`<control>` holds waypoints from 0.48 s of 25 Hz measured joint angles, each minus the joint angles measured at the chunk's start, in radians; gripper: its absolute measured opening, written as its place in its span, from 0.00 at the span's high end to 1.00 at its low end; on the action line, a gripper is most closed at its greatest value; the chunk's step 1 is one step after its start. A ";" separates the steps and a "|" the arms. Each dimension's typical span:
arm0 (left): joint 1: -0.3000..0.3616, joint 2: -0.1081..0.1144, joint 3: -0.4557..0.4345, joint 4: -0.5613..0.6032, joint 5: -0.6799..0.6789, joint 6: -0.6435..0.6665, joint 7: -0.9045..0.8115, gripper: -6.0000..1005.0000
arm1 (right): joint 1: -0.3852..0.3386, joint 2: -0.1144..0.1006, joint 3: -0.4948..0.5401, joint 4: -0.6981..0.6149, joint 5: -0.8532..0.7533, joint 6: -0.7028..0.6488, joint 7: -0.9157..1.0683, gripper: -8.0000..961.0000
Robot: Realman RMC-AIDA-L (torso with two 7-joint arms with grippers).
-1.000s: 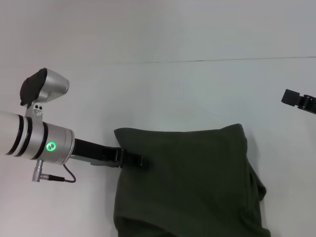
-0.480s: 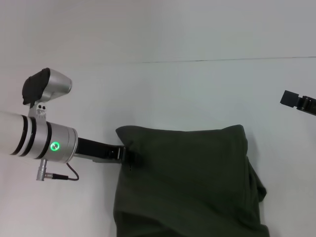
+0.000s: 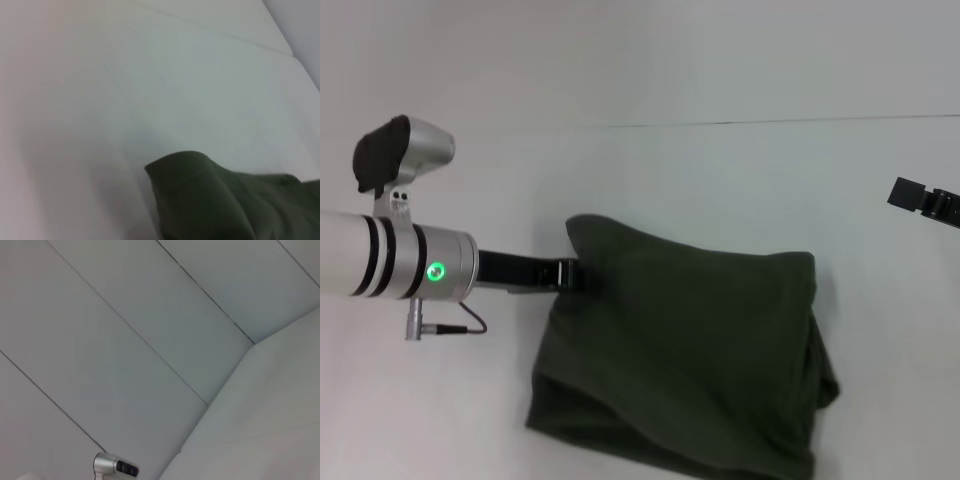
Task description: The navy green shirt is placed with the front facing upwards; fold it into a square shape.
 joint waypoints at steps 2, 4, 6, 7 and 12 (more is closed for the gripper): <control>-0.003 0.000 0.000 0.001 -0.005 -0.032 0.000 0.94 | 0.003 0.000 0.001 0.001 0.000 0.000 0.000 0.03; -0.008 0.000 0.000 0.001 -0.010 -0.071 0.000 0.94 | 0.006 0.002 0.001 0.001 0.000 0.000 0.000 0.03; -0.010 0.000 0.000 0.000 -0.012 -0.115 -0.001 0.94 | 0.008 0.004 0.001 0.001 0.001 0.000 0.000 0.03; -0.010 0.000 -0.001 0.000 -0.015 -0.132 -0.002 0.94 | 0.009 0.006 0.001 0.002 0.001 0.000 0.000 0.03; 0.009 0.002 -0.003 -0.002 -0.059 -0.196 0.000 0.94 | 0.012 0.009 -0.001 0.002 0.001 0.000 0.001 0.03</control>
